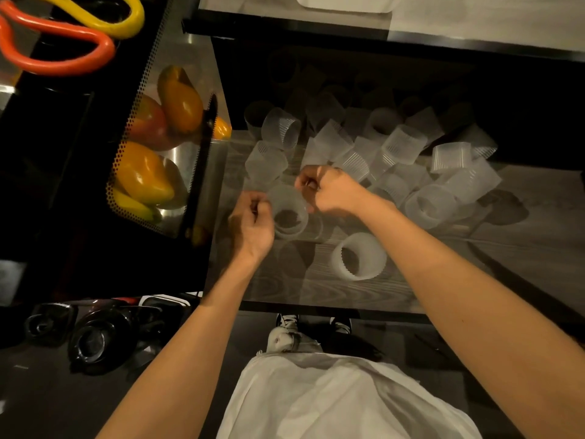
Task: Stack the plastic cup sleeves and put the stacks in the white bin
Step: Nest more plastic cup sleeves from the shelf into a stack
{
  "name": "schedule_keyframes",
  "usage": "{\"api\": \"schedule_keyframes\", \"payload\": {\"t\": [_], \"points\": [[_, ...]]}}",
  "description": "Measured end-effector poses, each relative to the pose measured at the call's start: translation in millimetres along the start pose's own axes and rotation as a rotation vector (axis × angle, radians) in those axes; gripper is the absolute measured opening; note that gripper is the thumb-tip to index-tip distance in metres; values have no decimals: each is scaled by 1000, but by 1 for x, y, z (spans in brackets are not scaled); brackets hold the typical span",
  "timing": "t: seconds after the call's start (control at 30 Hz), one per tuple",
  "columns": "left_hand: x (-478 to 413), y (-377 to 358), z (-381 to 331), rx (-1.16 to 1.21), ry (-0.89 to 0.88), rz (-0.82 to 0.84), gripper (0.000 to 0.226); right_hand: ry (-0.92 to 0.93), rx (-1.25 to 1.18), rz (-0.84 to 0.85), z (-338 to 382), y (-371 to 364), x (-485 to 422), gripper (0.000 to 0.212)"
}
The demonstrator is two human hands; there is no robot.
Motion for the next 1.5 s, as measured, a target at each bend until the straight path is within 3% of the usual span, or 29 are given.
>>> {"api": "schedule_keyframes", "payload": {"t": [0.13, 0.5, 0.7, 0.8, 0.9, 1.03, 1.2, 1.5], "points": [[4, -19, 23, -27, 148, 72, 12, -33, 64, 55, -17, -16, 4, 18], [-5, -14, 18, 39, 66, 16, 17, 2, -50, -196, -27, -10, 1, 18], [-1, -25, 29, -62, 179, 121, 28, -46, 151, -38, -35, -32, -6, 30], [1, -37, 32, -15, 224, 215, 24, -40, 77, 21, -35, -35, -3, 30], [-3, -37, 22, 89, 213, 184, 12, -47, -114, -62, -34, -16, 2, 28], [0, -37, -18, 215, 84, 236, 15, -35, -128, -163, -27, 28, 24, 16], [20, -49, -75, 247, -180, 350, 18, -88, -234, 9, -39, 57, 76, 20], [61, -88, -97, 128, -338, 510, 21, -216, -324, 124, -91, 48, 126, 4]]}}
Point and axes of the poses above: each hand's wrist, its own x-axis away from the middle knuckle, its own y-axis out of the back of the hand, z = x × y, the point moved 10 cm from there along -x, towards the middle knuckle, and after that the axes turned 4 degrees about -y, right-handed, at the moved point
